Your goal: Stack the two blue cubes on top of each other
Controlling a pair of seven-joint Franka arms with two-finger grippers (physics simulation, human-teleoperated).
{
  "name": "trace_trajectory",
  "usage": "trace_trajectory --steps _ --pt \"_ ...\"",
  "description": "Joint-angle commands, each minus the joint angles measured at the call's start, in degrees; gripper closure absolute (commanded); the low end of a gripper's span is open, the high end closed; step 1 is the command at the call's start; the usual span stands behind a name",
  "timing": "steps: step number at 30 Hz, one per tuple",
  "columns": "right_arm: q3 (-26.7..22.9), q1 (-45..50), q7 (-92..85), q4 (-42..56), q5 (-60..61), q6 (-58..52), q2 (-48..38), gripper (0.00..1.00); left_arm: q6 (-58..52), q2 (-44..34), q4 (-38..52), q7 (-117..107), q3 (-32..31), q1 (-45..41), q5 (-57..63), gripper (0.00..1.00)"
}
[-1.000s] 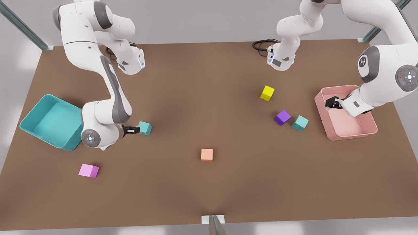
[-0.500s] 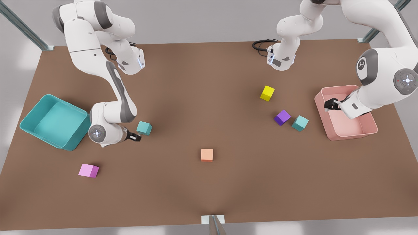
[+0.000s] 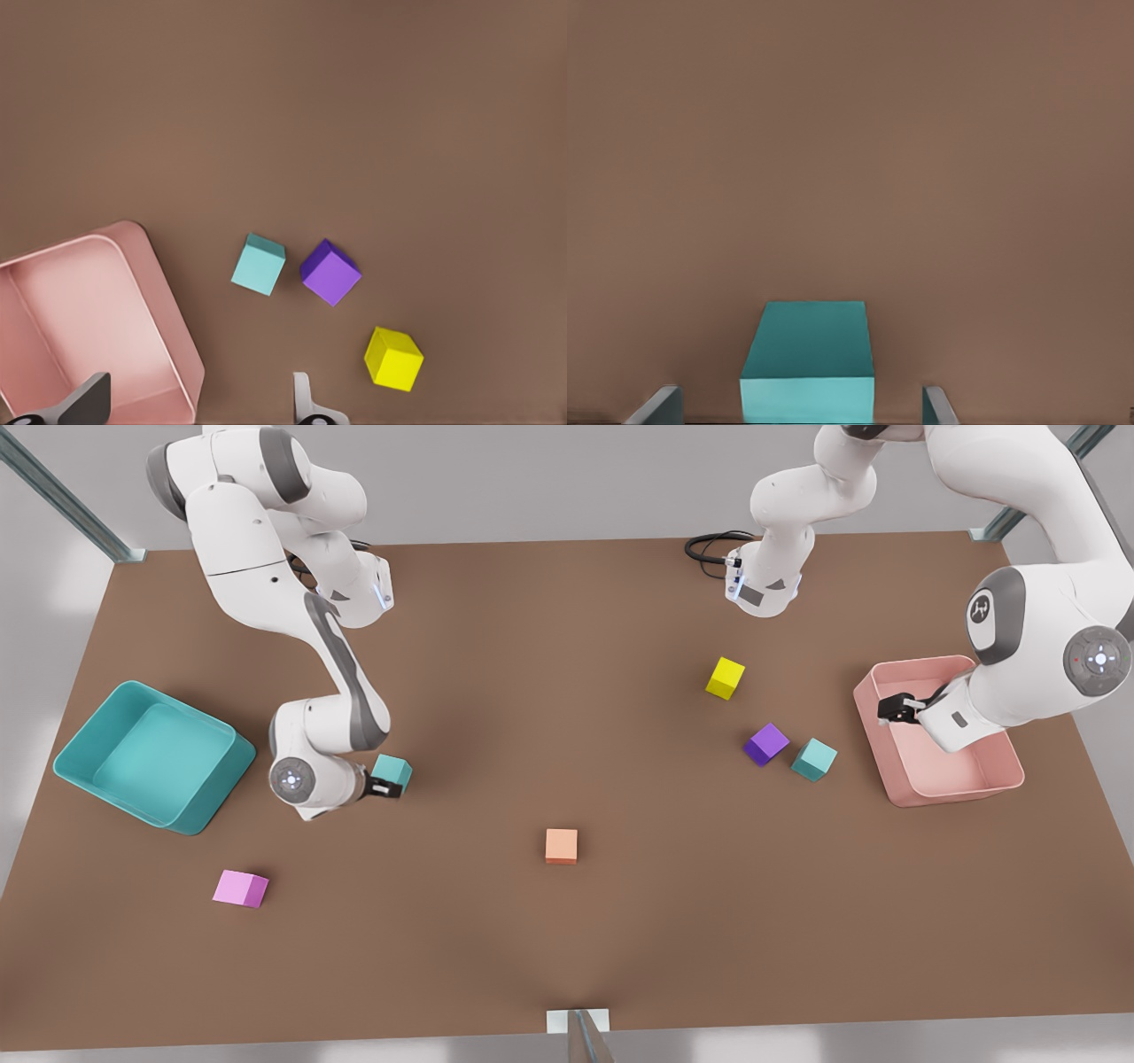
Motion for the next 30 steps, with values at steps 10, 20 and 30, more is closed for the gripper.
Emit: trace_trajectory --steps 10,20,30 --pt "0.01 1.4 -12.4 -4.3 1.62 5.88 -0.68 0.0 -1.07 -0.04 0.01 -0.27 -0.04 0.0 0.08 0.0" --pt "0.01 1.67 -7.74 -5.8 3.11 7.29 -0.15 0.0 -1.77 -0.04 0.01 -0.36 -0.04 0.0 0.08 0.0" --pt "-0.08 1.93 -5.72 -7.29 3.47 9.31 1.61 0.0 -1.86 -0.04 0.01 -0.36 -0.04 -0.18 0.08 0.0"
